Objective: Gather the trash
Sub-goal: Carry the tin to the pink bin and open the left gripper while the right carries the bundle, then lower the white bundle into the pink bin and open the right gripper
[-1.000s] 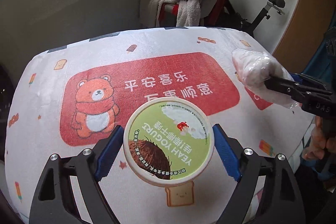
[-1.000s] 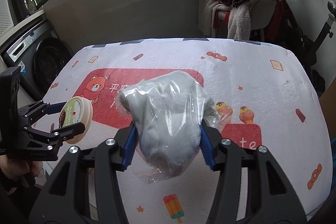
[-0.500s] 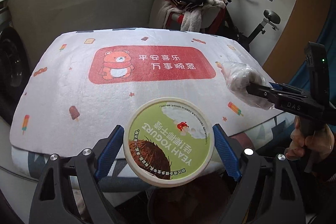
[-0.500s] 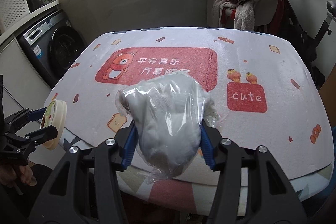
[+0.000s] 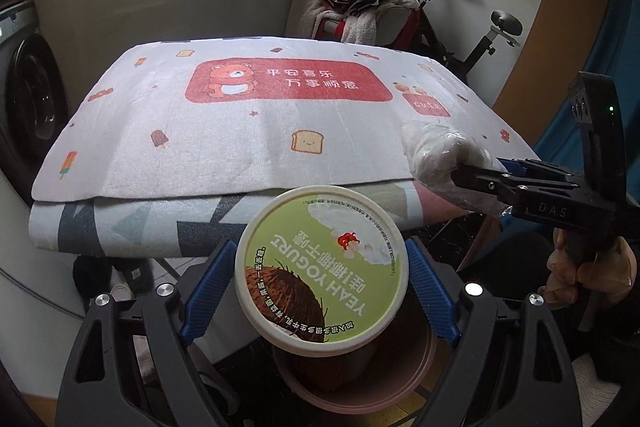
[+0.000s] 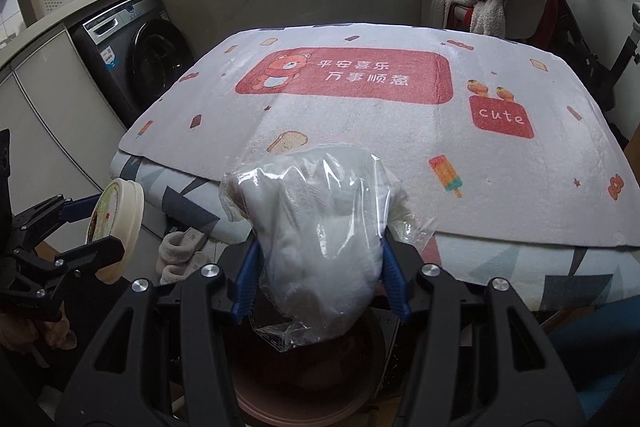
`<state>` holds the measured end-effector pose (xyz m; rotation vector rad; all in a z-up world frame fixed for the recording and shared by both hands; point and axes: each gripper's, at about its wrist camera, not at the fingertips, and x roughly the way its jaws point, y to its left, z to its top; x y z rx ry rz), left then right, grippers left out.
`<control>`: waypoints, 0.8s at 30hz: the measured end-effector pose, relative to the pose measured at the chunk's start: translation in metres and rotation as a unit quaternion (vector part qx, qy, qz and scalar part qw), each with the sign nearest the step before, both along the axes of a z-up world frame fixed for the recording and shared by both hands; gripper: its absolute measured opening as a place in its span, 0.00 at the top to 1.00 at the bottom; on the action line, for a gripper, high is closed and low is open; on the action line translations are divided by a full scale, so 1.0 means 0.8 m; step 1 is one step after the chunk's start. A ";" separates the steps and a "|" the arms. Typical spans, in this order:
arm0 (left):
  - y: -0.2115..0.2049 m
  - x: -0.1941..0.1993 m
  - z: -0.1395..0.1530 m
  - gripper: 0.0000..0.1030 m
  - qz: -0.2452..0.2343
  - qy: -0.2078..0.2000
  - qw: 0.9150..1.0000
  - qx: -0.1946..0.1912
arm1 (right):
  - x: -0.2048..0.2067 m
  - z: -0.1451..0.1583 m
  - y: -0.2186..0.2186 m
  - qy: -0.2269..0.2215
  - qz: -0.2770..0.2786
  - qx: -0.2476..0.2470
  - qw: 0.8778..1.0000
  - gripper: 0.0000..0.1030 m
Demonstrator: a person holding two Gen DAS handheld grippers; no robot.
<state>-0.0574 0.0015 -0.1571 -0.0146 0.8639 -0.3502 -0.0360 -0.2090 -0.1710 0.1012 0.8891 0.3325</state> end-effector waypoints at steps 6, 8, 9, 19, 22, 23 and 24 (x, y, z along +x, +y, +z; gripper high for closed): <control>-0.017 -0.026 -0.024 0.19 -0.025 0.012 1.000 0.009 | -0.039 -0.017 -0.004 0.006 -0.003 0.016 1.000 0.48; -0.025 -0.030 -0.033 0.19 -0.037 0.017 0.999 0.016 | -0.045 -0.022 -0.005 0.010 0.001 0.013 1.000 0.48; -0.029 -0.031 -0.036 0.19 -0.043 0.018 0.999 0.020 | -0.046 -0.024 -0.006 0.011 0.002 0.012 1.000 0.48; -0.036 -0.035 -0.042 0.09 -0.034 0.005 0.999 0.036 | -0.045 -0.051 -0.003 0.036 0.019 0.019 0.999 0.47; -0.027 -0.045 -0.036 0.06 -0.013 -0.020 0.999 0.048 | -0.048 -0.061 0.010 0.040 0.038 0.006 0.998 0.47; -0.023 -0.049 -0.035 0.06 -0.008 -0.027 0.998 0.051 | -0.049 -0.063 0.015 0.040 0.046 0.003 0.998 0.47; -0.020 -0.053 -0.033 0.06 -0.003 -0.034 0.998 0.053 | -0.050 -0.063 0.019 0.039 0.054 0.001 0.998 0.47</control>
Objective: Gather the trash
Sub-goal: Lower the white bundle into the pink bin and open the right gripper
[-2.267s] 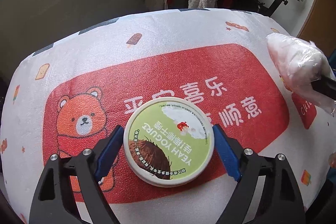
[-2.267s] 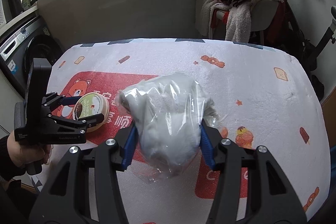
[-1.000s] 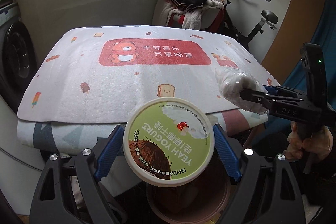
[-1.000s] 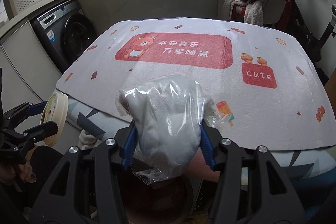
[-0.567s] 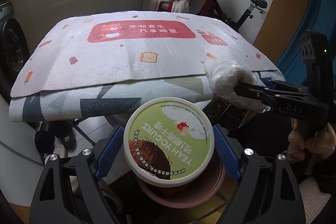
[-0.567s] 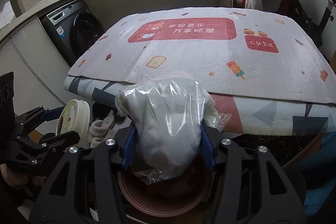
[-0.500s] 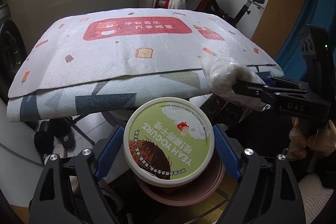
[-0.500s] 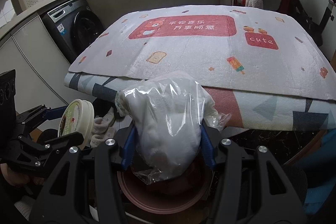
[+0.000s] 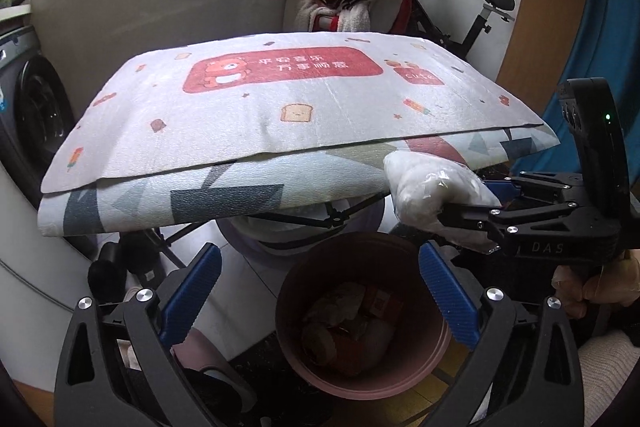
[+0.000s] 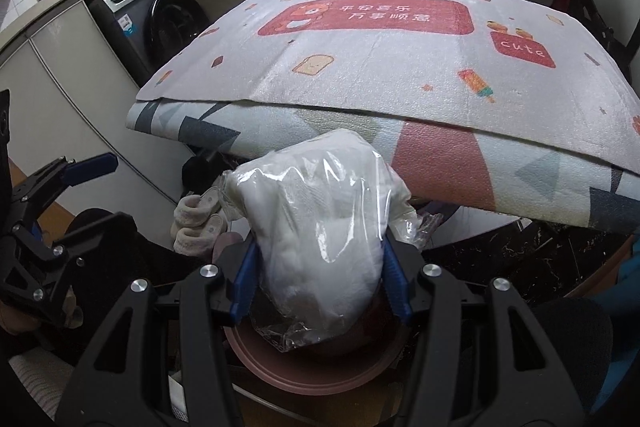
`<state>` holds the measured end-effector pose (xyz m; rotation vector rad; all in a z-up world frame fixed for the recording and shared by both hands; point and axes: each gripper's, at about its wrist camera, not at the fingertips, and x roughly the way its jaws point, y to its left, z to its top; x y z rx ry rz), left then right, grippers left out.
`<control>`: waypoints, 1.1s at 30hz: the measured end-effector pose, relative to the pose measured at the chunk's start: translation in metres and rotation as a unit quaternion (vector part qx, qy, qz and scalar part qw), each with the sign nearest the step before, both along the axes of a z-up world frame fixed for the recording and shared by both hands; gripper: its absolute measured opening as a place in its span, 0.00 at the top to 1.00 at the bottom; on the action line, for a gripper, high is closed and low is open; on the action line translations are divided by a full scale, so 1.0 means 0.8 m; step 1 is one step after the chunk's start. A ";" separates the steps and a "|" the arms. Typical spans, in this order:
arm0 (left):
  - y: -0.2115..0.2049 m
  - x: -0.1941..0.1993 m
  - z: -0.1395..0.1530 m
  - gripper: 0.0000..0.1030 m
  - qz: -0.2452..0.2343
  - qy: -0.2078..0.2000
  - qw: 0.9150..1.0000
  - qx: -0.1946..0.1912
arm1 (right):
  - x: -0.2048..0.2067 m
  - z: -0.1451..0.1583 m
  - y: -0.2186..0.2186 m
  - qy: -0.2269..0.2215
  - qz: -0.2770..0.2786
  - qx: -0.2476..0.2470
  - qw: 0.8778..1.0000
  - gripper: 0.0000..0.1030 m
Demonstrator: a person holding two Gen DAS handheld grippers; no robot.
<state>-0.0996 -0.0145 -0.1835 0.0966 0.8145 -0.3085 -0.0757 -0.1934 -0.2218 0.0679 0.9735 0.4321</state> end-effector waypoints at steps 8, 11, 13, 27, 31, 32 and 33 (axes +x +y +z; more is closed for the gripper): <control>0.024 -0.007 0.003 0.06 0.038 -0.017 0.999 -0.014 | -0.007 -0.009 0.032 0.009 0.055 -0.028 0.998 0.46; 0.027 -0.006 -0.001 0.06 0.042 -0.009 0.999 -0.018 | -0.007 -0.014 0.038 0.019 0.065 -0.034 0.997 0.45; 0.028 -0.005 -0.003 0.06 0.044 -0.004 0.999 -0.018 | -0.007 -0.017 0.039 0.025 0.069 -0.036 0.997 0.44; 0.028 -0.002 -0.009 0.06 0.052 0.007 0.999 -0.015 | -0.001 -0.026 0.036 0.036 0.046 -0.064 0.996 0.06; 0.030 -0.002 -0.010 0.06 0.054 0.009 0.998 -0.015 | 0.002 -0.028 0.031 0.039 0.037 -0.065 0.996 0.06; 0.030 -0.001 -0.010 0.06 0.055 0.010 0.998 -0.014 | 0.001 -0.028 0.031 0.039 0.037 -0.064 0.996 0.06; 0.030 -0.001 -0.010 0.06 0.056 0.010 0.998 -0.014 | 0.001 -0.028 0.031 0.039 0.037 -0.065 0.996 0.06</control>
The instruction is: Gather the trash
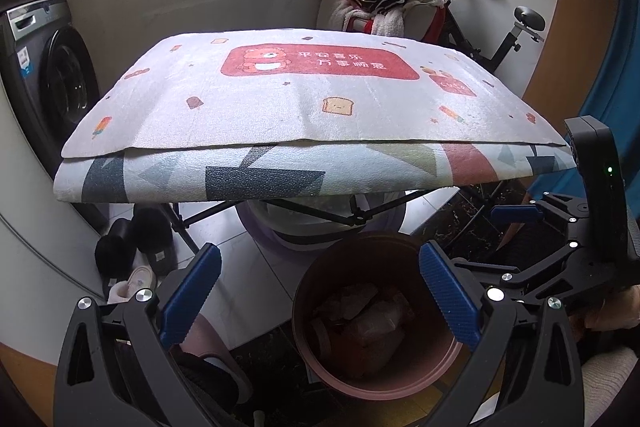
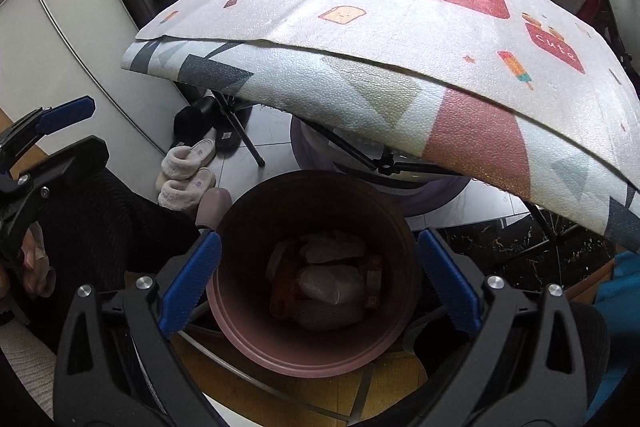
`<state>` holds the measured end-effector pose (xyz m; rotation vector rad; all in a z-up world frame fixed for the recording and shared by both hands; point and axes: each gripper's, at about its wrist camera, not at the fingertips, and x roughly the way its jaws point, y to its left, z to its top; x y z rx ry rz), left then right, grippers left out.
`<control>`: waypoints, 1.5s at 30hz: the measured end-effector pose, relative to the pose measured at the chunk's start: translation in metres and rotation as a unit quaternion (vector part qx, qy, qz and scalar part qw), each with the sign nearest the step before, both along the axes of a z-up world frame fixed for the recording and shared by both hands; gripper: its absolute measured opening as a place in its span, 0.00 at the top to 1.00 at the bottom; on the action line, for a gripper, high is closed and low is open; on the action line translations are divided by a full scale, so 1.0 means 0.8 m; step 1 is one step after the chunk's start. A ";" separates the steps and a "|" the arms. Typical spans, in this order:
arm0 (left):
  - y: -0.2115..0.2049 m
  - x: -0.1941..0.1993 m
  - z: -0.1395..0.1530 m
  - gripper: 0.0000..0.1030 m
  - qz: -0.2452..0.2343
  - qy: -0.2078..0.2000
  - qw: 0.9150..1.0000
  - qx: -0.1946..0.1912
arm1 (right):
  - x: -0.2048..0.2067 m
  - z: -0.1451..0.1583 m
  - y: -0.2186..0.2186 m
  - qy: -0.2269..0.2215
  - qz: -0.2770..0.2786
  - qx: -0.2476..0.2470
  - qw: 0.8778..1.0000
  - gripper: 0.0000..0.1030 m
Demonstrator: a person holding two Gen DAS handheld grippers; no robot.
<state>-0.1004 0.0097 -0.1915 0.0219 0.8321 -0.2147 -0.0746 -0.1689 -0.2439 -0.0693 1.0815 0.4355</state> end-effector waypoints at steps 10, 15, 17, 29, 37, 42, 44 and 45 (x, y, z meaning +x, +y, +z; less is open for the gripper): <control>0.007 0.002 0.017 0.06 0.022 -0.021 1.000 -0.002 | 0.001 0.017 -0.003 -0.027 -0.011 -0.010 1.000 0.06; 0.010 0.014 0.055 0.06 0.031 -0.055 0.998 0.003 | 0.007 0.059 -0.015 -0.071 -0.030 -0.019 0.997 0.06; 0.009 0.019 0.076 0.06 0.032 -0.071 0.997 0.007 | 0.011 0.084 -0.022 -0.092 -0.040 -0.017 0.995 0.06; -0.010 0.000 0.213 0.06 0.035 -0.213 0.975 0.049 | 0.004 0.238 -0.052 -0.206 -0.076 -0.001 0.976 0.06; -0.004 -0.007 0.248 0.06 0.030 -0.203 0.979 0.002 | -0.012 0.280 -0.056 -0.236 -0.080 0.012 0.968 0.06; -0.005 -0.009 0.252 0.06 0.032 -0.202 0.979 0.004 | -0.017 0.285 -0.056 -0.240 -0.081 0.017 0.967 0.06; -0.005 -0.009 0.252 0.06 0.034 -0.204 0.978 0.008 | -0.018 0.285 -0.056 -0.240 -0.082 0.018 0.967 0.06; -0.006 -0.009 0.252 0.06 0.034 -0.204 0.978 0.009 | -0.018 0.285 -0.056 -0.240 -0.083 0.017 0.967 0.06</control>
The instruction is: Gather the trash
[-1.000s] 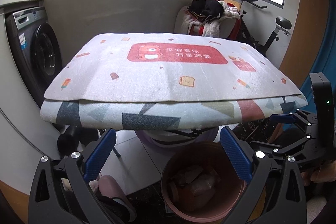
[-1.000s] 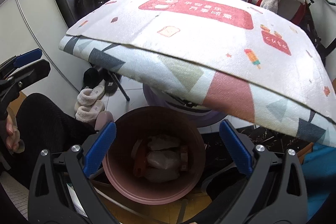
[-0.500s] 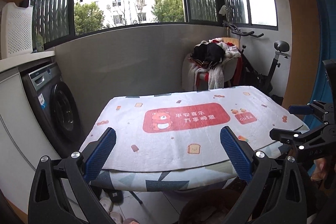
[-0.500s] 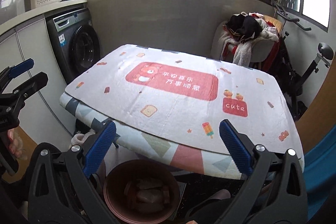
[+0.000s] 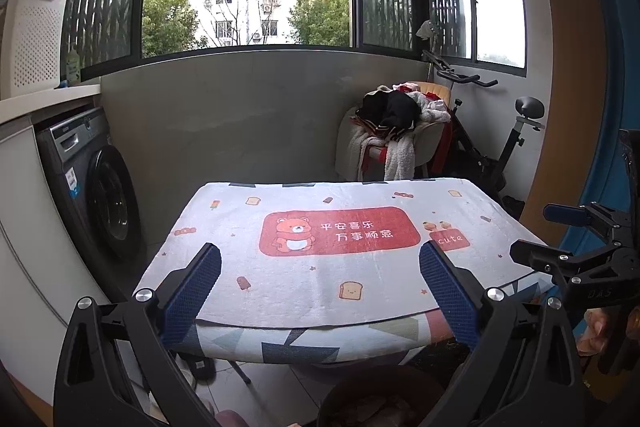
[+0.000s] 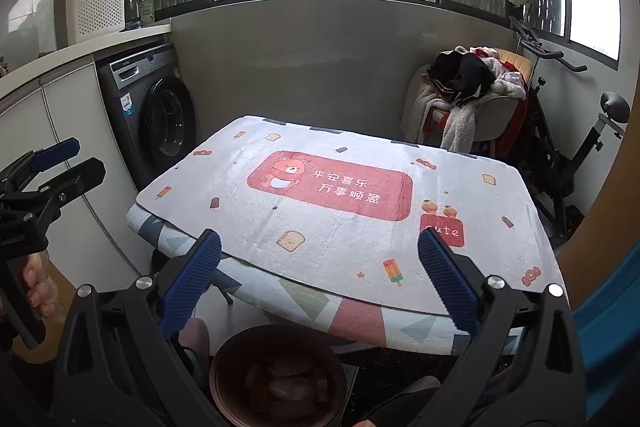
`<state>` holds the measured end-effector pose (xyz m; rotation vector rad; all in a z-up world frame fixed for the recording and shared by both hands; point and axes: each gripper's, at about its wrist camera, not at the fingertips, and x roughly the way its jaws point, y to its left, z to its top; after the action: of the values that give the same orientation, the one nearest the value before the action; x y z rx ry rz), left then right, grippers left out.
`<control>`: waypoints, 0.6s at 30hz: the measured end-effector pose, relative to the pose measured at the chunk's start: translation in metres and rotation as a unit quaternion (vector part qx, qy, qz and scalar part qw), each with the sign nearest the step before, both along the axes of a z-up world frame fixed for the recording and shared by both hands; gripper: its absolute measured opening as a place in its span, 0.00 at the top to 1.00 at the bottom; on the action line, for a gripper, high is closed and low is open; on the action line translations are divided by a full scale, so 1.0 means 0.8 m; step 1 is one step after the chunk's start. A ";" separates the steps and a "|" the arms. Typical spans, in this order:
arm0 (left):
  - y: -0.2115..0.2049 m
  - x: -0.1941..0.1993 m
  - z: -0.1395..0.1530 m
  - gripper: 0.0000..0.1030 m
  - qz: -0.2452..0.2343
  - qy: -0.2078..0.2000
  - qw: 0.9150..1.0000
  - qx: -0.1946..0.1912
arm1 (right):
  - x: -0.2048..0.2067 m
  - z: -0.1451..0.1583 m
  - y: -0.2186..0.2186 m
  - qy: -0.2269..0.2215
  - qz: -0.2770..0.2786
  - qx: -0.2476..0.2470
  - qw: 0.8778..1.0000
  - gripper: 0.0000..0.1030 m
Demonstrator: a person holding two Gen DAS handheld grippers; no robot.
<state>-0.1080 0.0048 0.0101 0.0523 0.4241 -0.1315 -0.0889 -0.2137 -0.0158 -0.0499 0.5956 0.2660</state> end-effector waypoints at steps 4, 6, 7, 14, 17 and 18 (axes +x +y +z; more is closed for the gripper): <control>-0.001 0.000 -0.002 0.06 -0.002 0.002 1.000 0.003 | 0.001 -0.001 -0.001 0.001 -0.003 0.001 1.000 0.06; -0.002 -0.001 -0.002 0.06 -0.002 0.000 1.000 0.005 | 0.002 -0.001 -0.002 0.001 -0.004 0.001 1.000 0.06; -0.002 -0.001 -0.001 0.06 -0.002 0.000 1.000 0.006 | 0.002 -0.001 -0.002 0.001 -0.005 0.001 1.000 0.06; -0.005 -0.003 -0.001 0.06 -0.006 0.001 1.000 0.010 | 0.001 0.000 -0.003 0.000 -0.007 0.003 1.000 0.06; -0.006 -0.004 -0.002 0.06 -0.008 0.001 1.000 0.011 | 0.000 0.001 -0.004 0.000 -0.009 0.002 1.000 0.06; -0.006 -0.004 -0.003 0.06 -0.007 0.001 1.000 0.012 | 0.000 0.001 -0.004 0.000 -0.009 0.001 1.000 0.06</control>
<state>-0.1115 -0.0001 0.0081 0.0785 0.4277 -0.1413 -0.0887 -0.2168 -0.0152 -0.0424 0.5954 0.2502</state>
